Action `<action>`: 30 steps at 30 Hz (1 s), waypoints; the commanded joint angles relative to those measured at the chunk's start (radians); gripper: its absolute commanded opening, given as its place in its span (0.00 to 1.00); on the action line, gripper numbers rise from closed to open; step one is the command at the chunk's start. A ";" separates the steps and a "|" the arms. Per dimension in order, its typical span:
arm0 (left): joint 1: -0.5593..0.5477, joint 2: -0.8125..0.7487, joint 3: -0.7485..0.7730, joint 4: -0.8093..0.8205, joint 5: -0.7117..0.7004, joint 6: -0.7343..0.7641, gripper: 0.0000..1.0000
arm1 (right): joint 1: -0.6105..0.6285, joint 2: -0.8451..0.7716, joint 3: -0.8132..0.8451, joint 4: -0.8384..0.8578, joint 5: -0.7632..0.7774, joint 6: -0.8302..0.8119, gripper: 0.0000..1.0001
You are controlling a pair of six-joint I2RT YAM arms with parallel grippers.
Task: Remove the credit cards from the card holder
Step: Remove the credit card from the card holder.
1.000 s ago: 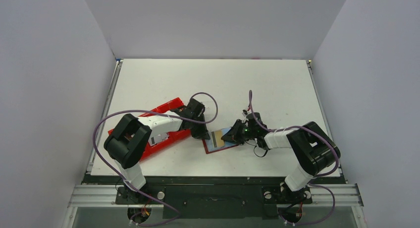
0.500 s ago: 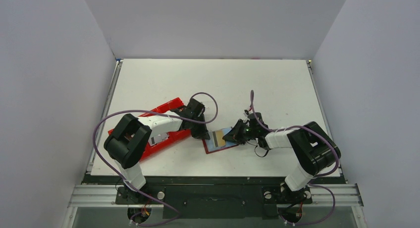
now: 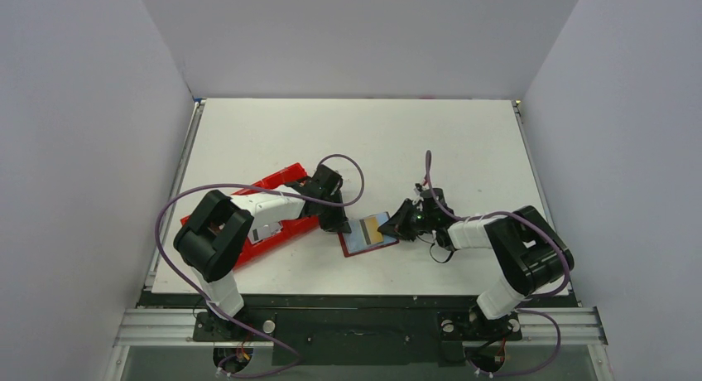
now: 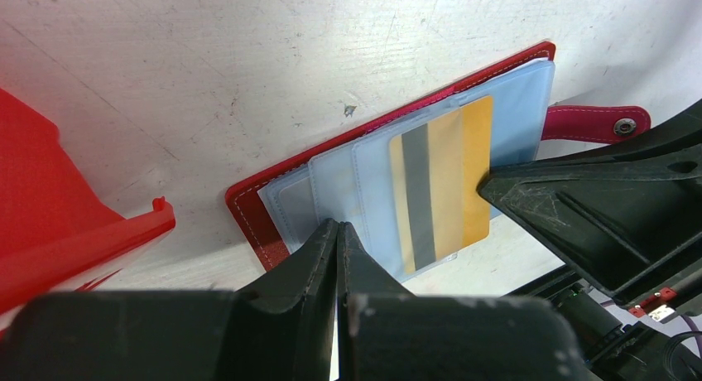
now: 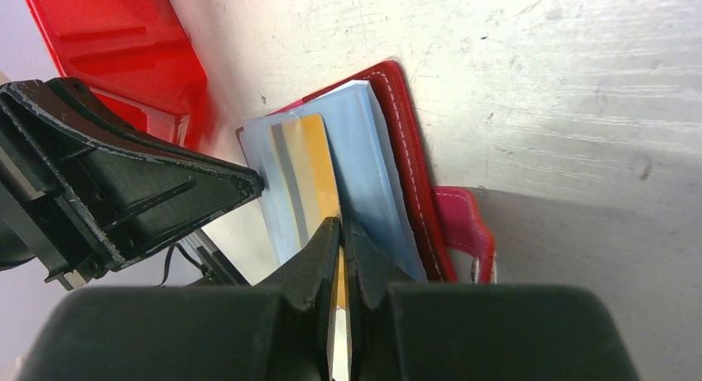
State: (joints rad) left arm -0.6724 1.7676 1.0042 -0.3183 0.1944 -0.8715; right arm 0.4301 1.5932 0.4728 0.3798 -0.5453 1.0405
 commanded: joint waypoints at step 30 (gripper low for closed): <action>0.005 0.050 0.023 -0.142 -0.097 0.075 0.00 | -0.067 -0.124 0.014 -0.115 0.060 -0.105 0.00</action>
State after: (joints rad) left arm -0.6724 1.7748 1.0241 -0.3420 0.1951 -0.8516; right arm 0.3775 1.5085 0.4728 0.2626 -0.5125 0.9627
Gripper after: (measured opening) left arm 0.003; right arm 0.007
